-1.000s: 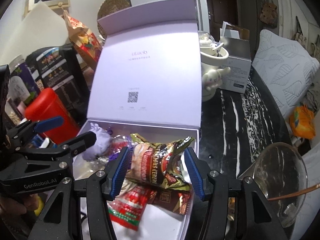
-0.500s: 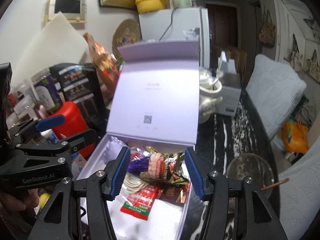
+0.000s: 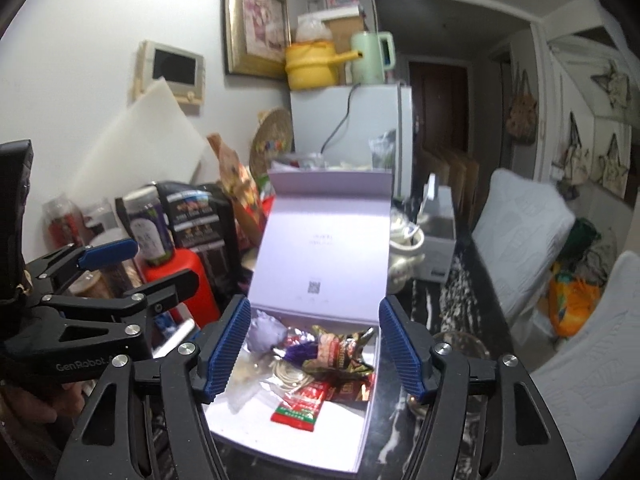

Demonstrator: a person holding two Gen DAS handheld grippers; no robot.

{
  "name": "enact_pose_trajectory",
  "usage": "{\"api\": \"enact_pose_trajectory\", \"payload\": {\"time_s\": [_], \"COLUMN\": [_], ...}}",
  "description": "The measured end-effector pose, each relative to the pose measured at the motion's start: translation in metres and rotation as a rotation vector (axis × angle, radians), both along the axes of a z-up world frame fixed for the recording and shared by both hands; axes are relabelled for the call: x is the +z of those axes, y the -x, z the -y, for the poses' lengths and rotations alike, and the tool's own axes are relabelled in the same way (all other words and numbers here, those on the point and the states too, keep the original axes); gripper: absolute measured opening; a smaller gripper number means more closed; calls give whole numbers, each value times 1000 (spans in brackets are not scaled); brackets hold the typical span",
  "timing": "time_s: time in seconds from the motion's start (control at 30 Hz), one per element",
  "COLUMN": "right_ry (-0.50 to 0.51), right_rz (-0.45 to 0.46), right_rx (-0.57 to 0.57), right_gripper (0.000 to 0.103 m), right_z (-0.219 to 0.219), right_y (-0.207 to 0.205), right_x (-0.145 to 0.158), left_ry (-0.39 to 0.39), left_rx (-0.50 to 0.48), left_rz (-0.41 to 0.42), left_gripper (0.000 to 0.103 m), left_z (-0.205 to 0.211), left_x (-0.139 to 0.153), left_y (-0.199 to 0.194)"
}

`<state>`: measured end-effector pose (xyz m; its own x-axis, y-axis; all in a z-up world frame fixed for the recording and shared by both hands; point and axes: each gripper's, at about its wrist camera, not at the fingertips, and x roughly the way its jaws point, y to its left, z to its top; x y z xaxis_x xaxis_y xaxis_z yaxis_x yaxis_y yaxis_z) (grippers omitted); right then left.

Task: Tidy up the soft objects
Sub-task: 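Withdraw both open tools from the box back over the table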

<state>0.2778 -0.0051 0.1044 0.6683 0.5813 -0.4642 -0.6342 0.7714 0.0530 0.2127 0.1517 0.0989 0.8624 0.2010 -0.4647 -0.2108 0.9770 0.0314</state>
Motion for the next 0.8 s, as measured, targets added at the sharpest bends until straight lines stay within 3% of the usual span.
{"api": "enact_pose_trajectory", "payload": {"time_s": [0.17, 0.3, 0.43, 0.8], "right_ry": [-15, -17, -26, -53], "right_rz": [52, 85, 100, 91], "right_rx": [-17, -22, -48, -106], "right_gripper": [74, 79, 85, 85], "right_z": [12, 22, 33, 64], "right_y": [28, 50, 68, 108], "right_x": [21, 31, 35, 26], "left_ry": [-14, -24, -48, -16], "left_rx": [-15, -29, -23, -46], "left_rz": [36, 58, 77, 81], "left_gripper": [91, 102, 102, 102], "left_z": [10, 17, 26, 39], "left_x": [14, 18, 20, 6], "left_y": [23, 38, 57, 98]}}
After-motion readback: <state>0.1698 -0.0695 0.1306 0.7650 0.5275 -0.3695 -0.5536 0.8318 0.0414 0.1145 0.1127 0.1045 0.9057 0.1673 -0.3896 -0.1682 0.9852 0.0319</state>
